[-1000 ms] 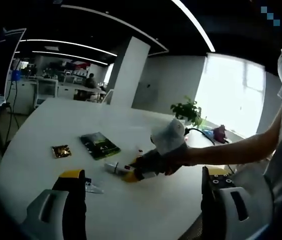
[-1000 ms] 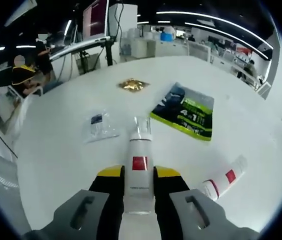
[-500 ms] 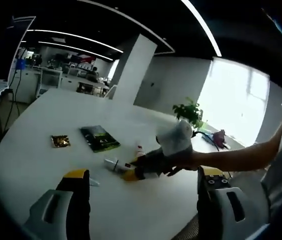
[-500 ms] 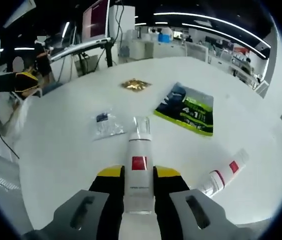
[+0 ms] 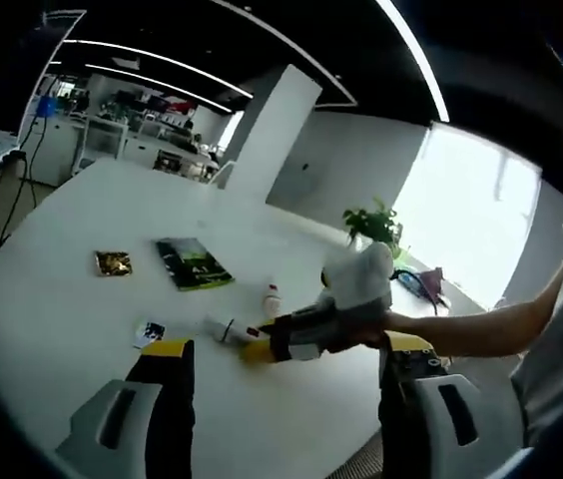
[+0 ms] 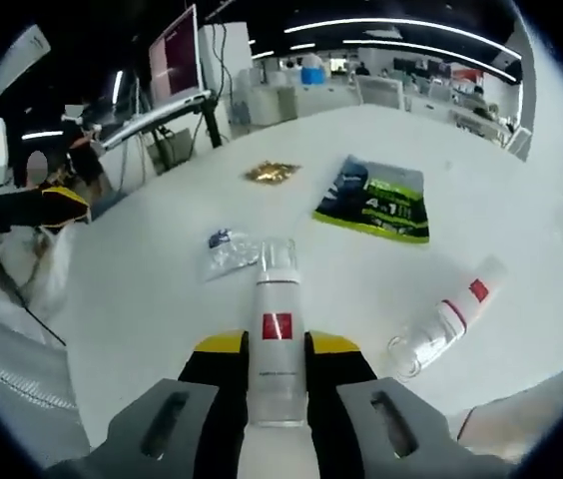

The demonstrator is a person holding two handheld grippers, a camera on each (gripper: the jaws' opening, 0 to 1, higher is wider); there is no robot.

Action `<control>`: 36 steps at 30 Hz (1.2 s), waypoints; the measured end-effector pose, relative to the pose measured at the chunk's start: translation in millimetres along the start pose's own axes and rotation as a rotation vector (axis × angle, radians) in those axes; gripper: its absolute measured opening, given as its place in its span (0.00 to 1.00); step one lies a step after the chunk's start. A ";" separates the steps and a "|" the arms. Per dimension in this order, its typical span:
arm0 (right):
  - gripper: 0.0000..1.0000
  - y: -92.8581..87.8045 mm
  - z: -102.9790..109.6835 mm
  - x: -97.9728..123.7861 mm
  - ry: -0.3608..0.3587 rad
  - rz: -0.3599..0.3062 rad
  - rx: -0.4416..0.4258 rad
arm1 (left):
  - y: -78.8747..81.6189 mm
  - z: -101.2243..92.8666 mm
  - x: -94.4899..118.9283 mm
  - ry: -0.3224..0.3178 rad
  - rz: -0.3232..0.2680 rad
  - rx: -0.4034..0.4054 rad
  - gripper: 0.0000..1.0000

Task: Arrange the skincare products in the storage area until every visible bottle or jar stands upright without overlapping.

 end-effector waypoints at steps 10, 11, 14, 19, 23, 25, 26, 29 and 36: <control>0.20 -7.7 15.1 17.8 0.182 -0.148 -0.396 | -3.8 -2.5 -14.9 -0.023 0.024 0.097 0.63; 0.20 -8.5 16.5 19.5 0.202 -0.163 -0.443 | -3.5 -1.4 -15.3 -0.026 0.020 0.102 0.62; 0.20 -7.6 16.3 23.2 0.253 -0.221 -0.539 | -3.0 1.5 -18.9 -0.042 0.019 0.125 0.60; 0.20 -3.2 29.3 34.4 0.313 -0.281 -0.540 | -3.1 9.4 -23.2 -0.057 0.020 0.159 0.60; 0.21 -1.0 44.0 44.3 0.372 -0.316 -0.483 | -3.5 11.6 -25.8 -0.072 0.028 0.171 0.60; 0.21 0.3 45.0 46.6 0.373 -0.331 -0.452 | -3.8 12.7 -26.7 -0.075 0.031 0.167 0.60; 0.21 1.8 47.8 49.0 0.378 -0.342 -0.445 | -3.8 13.1 -27.1 -0.074 0.033 0.170 0.60; 0.21 5.7 55.7 56.3 0.392 -0.370 -0.439 | -3.4 14.3 -27.6 -0.072 0.023 0.178 0.60; 0.21 9.3 72.1 62.7 0.400 -0.393 -0.339 | -2.8 9.2 -29.3 -0.098 0.014 0.201 0.57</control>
Point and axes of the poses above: the point that each gripper's makers call its tool centre point, and the gripper's own axes: x roughly backward along the fingers, z roughly to its left, y roughly out of its top, the point moved 10 cm from there along x, roughly backward along the fingers, and after that the axes turned 4 degrees about y, right-handed, at the moved point
